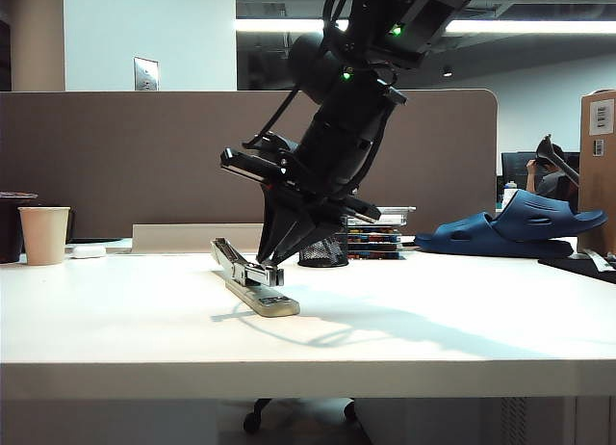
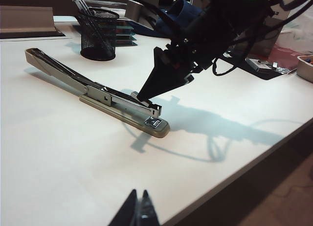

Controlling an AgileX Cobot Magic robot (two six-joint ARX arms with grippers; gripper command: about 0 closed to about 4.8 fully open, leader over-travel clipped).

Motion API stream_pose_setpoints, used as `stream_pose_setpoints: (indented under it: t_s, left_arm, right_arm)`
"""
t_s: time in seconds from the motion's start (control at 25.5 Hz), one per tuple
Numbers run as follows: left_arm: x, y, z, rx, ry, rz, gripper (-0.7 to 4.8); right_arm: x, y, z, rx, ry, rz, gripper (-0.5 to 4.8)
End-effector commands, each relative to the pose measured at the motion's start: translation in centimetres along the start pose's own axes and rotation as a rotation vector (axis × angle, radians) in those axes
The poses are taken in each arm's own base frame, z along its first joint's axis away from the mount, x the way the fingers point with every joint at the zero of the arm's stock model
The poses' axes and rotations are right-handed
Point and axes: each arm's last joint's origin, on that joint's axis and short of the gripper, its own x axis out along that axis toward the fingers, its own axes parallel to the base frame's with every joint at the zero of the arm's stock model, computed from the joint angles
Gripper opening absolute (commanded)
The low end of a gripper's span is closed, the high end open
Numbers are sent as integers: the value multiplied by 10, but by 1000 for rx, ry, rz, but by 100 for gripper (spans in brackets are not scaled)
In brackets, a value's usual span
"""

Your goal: Pick up a set of staples and put them into the open stapler.

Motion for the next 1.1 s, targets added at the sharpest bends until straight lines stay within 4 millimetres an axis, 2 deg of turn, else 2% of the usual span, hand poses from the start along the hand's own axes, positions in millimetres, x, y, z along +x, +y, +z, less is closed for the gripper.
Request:
stream_pose_setpoints:
  t_s: [0.04,0.16,0.23,0.31,0.67,0.7,0.74,0.78,0.9,1.06,1.1]
  left_arm:
    - [0,0,1,6,-6,0,-6]
    - [0,0,1,6,-6,0,-6]
    - [0,0,1,6,-6,0,-6]
    - [0,0,1,6,-6,0,-6]
    - [0,0,1,6,-6,0,-6]
    - [0,0,1,6,-6,0,-6]
    - [0,0,1,6,-6,0,-6]
    - [0,0,1,6,-6,0,-6]
    - [0,0,1,6,-6,0,-6]
    - [0,0,1,6,-6,-1,-6]
    - [0,0,1,6,-6,-1,-6]
  right_arm:
    - [-2,0,3,2,-16,0,-1]
    - [-3,0,3,3,-17,0,7]
    - [-3,-1,3,4,-17,0,52]
    - [-3,-1,3,4,-18,-1,58]
    - [-8,-1,7,4,-33,-1,48]
    - [-8,0,8,4,-33,-1,44]
    - [-8,0,7,4,-30,-1,11]
    - [-8,-1,6,7,-18,-4,-1]
    - [-8,-1,5,9,-10,-5,0]
    - [-8,-1,5,9,-11,-5,85]
    - [-8,-1,5,9,-11,-5,74]
